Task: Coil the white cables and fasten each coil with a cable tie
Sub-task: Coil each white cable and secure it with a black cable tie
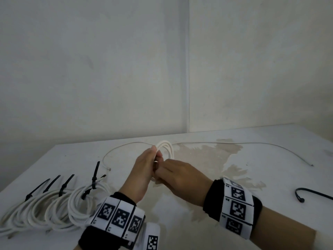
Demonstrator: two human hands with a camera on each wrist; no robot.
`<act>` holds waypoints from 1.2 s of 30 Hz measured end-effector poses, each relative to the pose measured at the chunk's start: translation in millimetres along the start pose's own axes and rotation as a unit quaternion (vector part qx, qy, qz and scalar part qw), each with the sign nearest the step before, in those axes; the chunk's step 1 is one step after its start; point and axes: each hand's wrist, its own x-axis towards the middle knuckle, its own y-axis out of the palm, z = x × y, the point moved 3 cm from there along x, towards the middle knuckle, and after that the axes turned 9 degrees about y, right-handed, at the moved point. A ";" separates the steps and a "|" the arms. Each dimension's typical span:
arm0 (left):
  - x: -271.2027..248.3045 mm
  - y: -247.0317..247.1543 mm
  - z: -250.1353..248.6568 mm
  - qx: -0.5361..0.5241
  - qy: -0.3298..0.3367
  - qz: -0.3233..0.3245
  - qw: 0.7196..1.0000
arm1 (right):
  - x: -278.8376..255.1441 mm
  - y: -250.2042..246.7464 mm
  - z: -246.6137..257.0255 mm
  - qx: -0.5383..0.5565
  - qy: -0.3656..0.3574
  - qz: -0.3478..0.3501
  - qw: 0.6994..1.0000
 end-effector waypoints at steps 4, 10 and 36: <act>-7.1 7.3 5.1 -0.090 -0.051 0.023 0.994 | 9.0 -9.5 -8.6 0.026 0.059 -0.025 0.998; -17.8 10.1 4.3 -0.002 -0.040 0.077 0.996 | 10.5 -20.6 -22.4 0.124 0.117 0.008 0.985; -28.3 9.0 -8.0 -0.105 -0.066 0.059 0.990 | 5.2 -36.0 -60.3 0.102 0.241 -0.012 0.965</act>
